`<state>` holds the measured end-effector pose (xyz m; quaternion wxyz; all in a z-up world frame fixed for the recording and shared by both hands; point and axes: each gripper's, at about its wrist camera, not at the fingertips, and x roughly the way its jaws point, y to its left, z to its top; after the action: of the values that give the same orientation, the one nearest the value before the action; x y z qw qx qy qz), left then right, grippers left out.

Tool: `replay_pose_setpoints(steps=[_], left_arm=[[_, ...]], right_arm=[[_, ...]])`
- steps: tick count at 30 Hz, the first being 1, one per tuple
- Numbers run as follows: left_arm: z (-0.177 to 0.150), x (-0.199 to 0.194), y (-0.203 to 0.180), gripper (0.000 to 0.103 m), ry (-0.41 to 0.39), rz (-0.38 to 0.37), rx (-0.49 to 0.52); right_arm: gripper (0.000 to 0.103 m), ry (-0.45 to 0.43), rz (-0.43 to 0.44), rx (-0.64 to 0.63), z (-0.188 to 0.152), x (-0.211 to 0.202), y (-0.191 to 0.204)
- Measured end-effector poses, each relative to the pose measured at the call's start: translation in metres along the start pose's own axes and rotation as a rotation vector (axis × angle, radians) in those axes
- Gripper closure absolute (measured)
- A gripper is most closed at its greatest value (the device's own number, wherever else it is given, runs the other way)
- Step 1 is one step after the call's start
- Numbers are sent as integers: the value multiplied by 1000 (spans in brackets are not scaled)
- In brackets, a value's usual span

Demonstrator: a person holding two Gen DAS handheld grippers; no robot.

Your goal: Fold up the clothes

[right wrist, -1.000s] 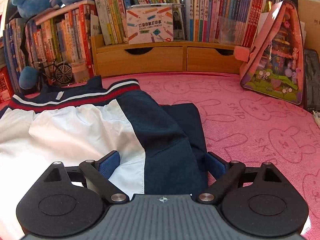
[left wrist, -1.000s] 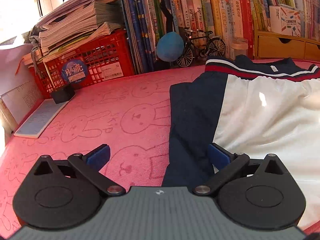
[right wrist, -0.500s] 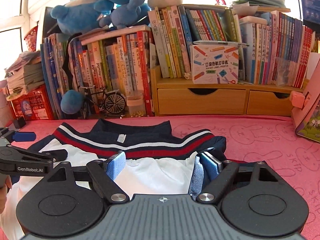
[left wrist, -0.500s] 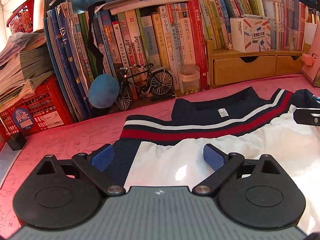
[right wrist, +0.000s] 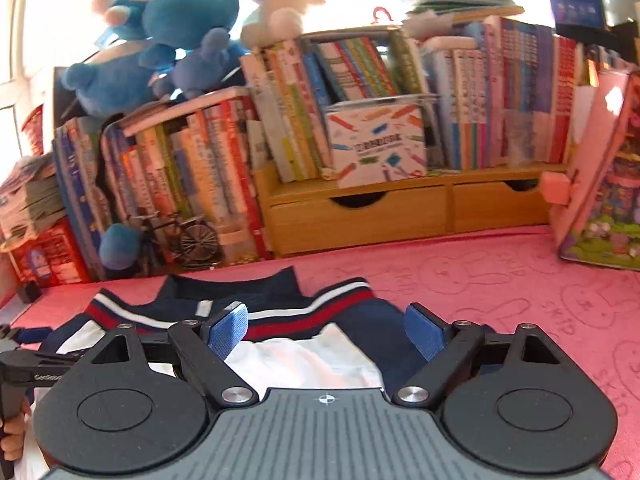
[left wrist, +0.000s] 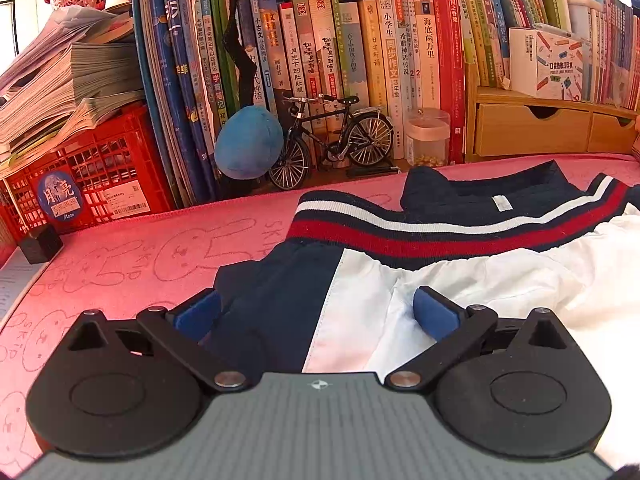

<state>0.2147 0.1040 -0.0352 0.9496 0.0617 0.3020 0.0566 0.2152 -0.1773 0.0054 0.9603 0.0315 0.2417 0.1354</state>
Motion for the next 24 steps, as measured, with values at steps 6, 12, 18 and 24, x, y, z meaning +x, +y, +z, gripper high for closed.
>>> replay_pose_setpoints(steps=[6, 12, 18, 24], left_arm=[[-3, 5, 5, 0, 7, -29, -36], [-2, 7, 4, 0, 20, -46, -32], [-2, 7, 3, 0, 20, -51, -25], [-3, 8, 4, 0, 25, -58, -34]], right_arm=[[19, 147, 137, -169, -15, 55, 83], [33, 185, 79, -33, -26, 65, 23], [35, 145, -123, 18, -36, 48, -35], [35, 135, -166, 96, -40, 48, -55]])
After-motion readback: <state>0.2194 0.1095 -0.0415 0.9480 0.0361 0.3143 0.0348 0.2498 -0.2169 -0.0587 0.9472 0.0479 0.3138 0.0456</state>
